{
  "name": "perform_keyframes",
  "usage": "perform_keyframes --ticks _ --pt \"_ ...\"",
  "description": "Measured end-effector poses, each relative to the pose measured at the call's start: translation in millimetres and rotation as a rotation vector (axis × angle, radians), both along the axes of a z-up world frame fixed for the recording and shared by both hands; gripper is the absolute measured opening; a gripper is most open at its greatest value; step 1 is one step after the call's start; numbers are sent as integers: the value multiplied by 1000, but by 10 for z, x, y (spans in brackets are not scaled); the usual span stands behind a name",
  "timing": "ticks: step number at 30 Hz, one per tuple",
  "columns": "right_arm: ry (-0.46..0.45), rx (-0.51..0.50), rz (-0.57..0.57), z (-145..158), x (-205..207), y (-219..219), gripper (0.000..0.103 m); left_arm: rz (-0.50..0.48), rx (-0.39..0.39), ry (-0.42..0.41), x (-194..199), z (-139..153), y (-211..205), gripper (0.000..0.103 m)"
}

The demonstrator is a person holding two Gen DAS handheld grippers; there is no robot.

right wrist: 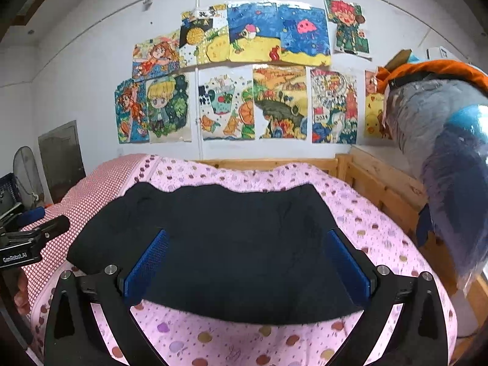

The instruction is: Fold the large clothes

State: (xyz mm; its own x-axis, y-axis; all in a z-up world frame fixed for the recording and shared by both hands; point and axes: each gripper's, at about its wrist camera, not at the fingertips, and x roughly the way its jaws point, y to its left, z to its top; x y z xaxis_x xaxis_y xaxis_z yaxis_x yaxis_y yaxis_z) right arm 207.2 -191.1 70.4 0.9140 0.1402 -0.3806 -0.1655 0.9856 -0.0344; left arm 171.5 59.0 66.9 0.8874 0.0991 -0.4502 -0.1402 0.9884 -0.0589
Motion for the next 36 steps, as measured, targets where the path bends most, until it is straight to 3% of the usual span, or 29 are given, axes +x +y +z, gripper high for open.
perform_keyframes --ticks 4,8,13,36 --pt "18 -9 14 -105 -41 13 101 -40 -28 -5 -91 -68 -8 103" --pt "40 -24 35 -212 -72 27 101 -1 51 -26 -177 -176 -79 103" --pt "66 -43 54 -309 -80 61 101 -23 59 -12 -237 -275 -110 103" --pt "94 -77 111 -377 -101 173 101 -20 74 0 -213 -318 -143 103"
